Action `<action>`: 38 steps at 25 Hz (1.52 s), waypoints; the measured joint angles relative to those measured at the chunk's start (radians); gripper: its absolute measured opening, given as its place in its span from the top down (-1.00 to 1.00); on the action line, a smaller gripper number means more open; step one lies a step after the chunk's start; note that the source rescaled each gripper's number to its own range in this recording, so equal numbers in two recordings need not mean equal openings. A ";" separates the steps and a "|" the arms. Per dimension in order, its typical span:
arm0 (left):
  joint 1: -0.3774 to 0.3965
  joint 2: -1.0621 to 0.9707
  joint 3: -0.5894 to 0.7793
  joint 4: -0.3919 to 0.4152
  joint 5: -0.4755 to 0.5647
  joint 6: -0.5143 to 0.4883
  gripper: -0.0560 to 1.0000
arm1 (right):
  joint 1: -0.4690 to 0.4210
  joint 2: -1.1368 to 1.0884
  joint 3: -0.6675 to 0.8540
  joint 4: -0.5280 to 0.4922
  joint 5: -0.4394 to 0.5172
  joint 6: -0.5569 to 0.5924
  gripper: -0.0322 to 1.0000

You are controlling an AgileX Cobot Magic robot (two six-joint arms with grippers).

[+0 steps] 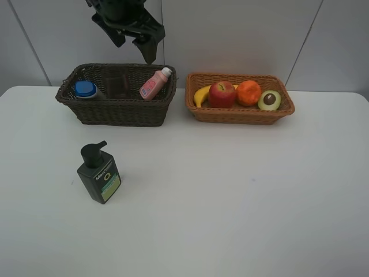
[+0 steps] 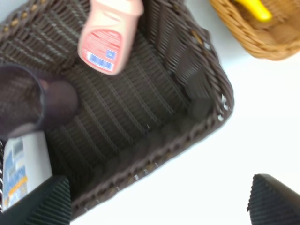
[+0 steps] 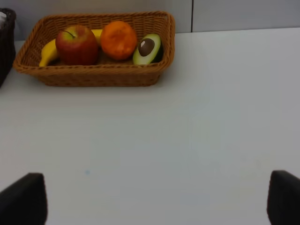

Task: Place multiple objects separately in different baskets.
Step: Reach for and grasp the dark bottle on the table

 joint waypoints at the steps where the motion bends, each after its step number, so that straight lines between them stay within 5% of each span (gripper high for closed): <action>1: -0.004 -0.021 0.029 -0.001 0.000 -0.004 -0.99 | 0.000 0.000 0.000 0.000 0.000 0.000 -1.00; 16: -0.006 -0.377 0.597 -0.029 -0.076 -0.007 -0.99 | 0.000 0.000 0.000 0.000 0.000 0.000 -1.00; 26: -0.006 -0.422 0.762 -0.117 -0.105 -0.060 -0.99 | 0.000 0.000 0.000 0.000 0.000 0.000 -1.00; 38: -0.006 -0.422 0.981 -0.132 -0.304 -0.059 -0.99 | 0.000 0.000 0.000 0.000 0.000 0.000 -1.00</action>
